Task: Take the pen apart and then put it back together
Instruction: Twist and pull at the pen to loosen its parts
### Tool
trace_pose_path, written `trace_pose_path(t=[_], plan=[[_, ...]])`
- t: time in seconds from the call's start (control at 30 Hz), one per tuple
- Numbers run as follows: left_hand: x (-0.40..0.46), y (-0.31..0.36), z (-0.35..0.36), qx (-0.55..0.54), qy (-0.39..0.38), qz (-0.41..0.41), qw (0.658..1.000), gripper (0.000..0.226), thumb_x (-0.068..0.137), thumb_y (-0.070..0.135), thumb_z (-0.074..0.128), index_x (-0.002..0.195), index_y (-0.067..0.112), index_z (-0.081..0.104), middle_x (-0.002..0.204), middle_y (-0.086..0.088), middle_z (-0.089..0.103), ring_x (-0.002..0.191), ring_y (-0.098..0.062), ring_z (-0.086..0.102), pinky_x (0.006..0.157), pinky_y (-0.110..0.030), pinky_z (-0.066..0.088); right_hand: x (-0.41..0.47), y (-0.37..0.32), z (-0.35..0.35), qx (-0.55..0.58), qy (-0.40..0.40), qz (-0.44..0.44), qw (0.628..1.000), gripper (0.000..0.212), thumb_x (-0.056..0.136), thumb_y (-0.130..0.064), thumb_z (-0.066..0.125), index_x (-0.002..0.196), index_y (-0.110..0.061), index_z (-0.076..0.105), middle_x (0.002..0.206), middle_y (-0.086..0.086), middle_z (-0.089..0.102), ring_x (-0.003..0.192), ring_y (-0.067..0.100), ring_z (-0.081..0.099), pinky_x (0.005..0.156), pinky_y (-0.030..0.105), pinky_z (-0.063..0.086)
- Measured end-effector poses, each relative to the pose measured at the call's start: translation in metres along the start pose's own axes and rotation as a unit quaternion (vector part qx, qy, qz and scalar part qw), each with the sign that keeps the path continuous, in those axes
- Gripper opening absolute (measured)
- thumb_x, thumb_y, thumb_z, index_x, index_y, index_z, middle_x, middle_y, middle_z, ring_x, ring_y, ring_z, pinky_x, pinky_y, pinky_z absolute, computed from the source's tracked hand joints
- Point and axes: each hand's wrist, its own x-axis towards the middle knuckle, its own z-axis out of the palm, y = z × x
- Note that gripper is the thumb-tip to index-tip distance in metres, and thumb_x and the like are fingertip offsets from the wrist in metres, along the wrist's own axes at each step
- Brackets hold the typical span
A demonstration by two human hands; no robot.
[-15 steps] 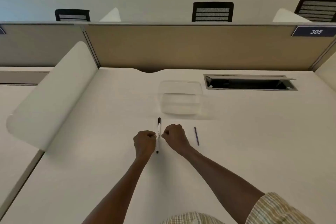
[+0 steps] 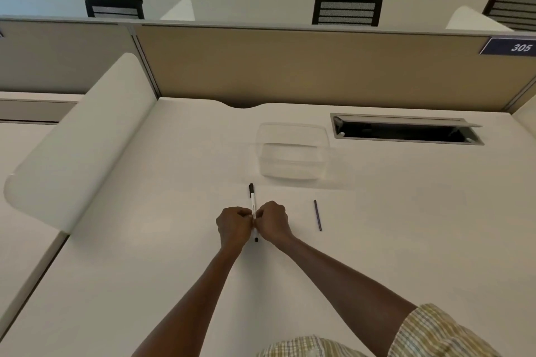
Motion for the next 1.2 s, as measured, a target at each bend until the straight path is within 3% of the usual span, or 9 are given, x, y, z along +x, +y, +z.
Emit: trace_pose_path(t=[0.07,0.17,0.27,0.33,0.5,0.57,0.7,1.0,1.2], plan=[[0.001,-0.002,-0.001,-0.024,-0.007,-0.011,1.000,0.016,0.076,0.000,0.070,0.084,0.010,0.079,0.089,-0.010,0.077,0.085,-0.023,0.071,0.078,-0.031,0.056,0.000,0.003,0.001,0.023,0.002,0.007,1.000,0.010,0.080,-0.005,0.063,0.077,0.000,0.071,0.077,0.013,0.068,0.071,0.027,0.061,0.056,0.026,0.040],[-0.001,-0.002,-0.003,-0.100,-0.016,-0.045,0.994,0.016,0.075,-0.003,0.072,0.076,0.013,0.076,0.085,-0.013,0.075,0.083,-0.028,0.073,0.083,-0.040,0.060,-0.003,0.006,0.000,0.057,0.019,0.005,0.998,0.011,0.076,-0.007,0.064,0.078,0.003,0.069,0.080,0.017,0.070,0.074,0.032,0.064,0.057,0.027,0.043],[-0.005,0.001,-0.004,-0.147,-0.011,-0.062,0.987,0.017,0.076,-0.004,0.071,0.073,0.013,0.075,0.083,-0.014,0.075,0.082,-0.030,0.074,0.084,-0.043,0.060,-0.005,0.010,-0.005,0.094,0.036,-0.012,0.995,0.010,0.079,-0.007,0.066,0.083,-0.001,0.074,0.085,0.014,0.074,0.069,0.025,0.066,0.044,0.010,0.040],[-0.009,0.004,-0.005,-0.184,-0.020,-0.067,0.980,0.011,0.079,-0.001,0.069,0.077,0.008,0.076,0.084,-0.016,0.075,0.080,-0.030,0.074,0.084,-0.043,0.061,-0.008,0.011,-0.012,0.119,0.042,-0.028,0.992,0.011,0.081,-0.007,0.069,0.089,-0.005,0.076,0.085,0.011,0.075,0.068,0.021,0.066,0.042,0.006,0.040],[-0.014,0.015,-0.008,-0.265,-0.048,-0.070,0.961,0.012,0.086,0.012,0.071,0.086,0.001,0.076,0.090,-0.022,0.075,0.088,-0.030,0.074,0.081,-0.036,0.061,-0.017,0.013,-0.031,0.178,0.030,-0.056,0.982,0.015,0.083,-0.010,0.071,0.096,-0.008,0.078,0.083,0.004,0.075,0.067,0.010,0.065,0.059,0.018,0.049],[-0.016,0.020,-0.011,-0.277,-0.067,-0.065,0.956,0.013,0.088,0.016,0.071,0.085,0.005,0.076,0.090,-0.018,0.077,0.089,-0.027,0.074,0.076,-0.033,0.060,-0.022,0.013,-0.039,0.207,0.019,-0.070,0.976,0.012,0.083,-0.010,0.072,0.093,-0.009,0.078,0.074,0.001,0.072,0.061,0.007,0.063,0.057,0.020,0.049],[-0.020,0.028,-0.017,-0.290,-0.106,-0.054,0.950,0.014,0.090,0.019,0.070,0.091,0.008,0.077,0.092,-0.008,0.079,0.091,-0.021,0.075,0.078,-0.030,0.056,-0.032,0.011,-0.052,0.262,-0.004,-0.080,0.962,0.009,0.083,-0.008,0.071,0.090,-0.007,0.077,0.075,0.012,0.073,0.062,0.016,0.065,0.062,0.029,0.056],[-0.037,0.060,-0.030,-0.390,-0.124,-0.014,0.912,0.015,0.095,0.013,0.060,0.105,0.007,0.070,0.098,-0.007,0.078,0.094,-0.017,0.073,0.071,-0.023,0.058,-0.057,0.018,-0.094,0.342,-0.238,0.009,0.909,0.037,0.098,-0.033,0.053,0.103,-0.001,0.071,0.097,0.014,0.076,0.071,0.018,0.066,0.060,0.024,0.051],[-0.049,0.066,-0.031,-0.411,-0.154,-0.007,0.898,0.017,0.096,0.014,0.060,0.106,0.007,0.071,0.104,-0.008,0.077,0.098,-0.020,0.071,0.080,-0.029,0.057,-0.066,0.019,-0.099,0.443,-0.269,0.067,0.852,0.035,0.100,-0.033,0.049,0.095,-0.007,0.072,0.080,0.004,0.070,0.060,0.011,0.058,0.048,0.018,0.042]])
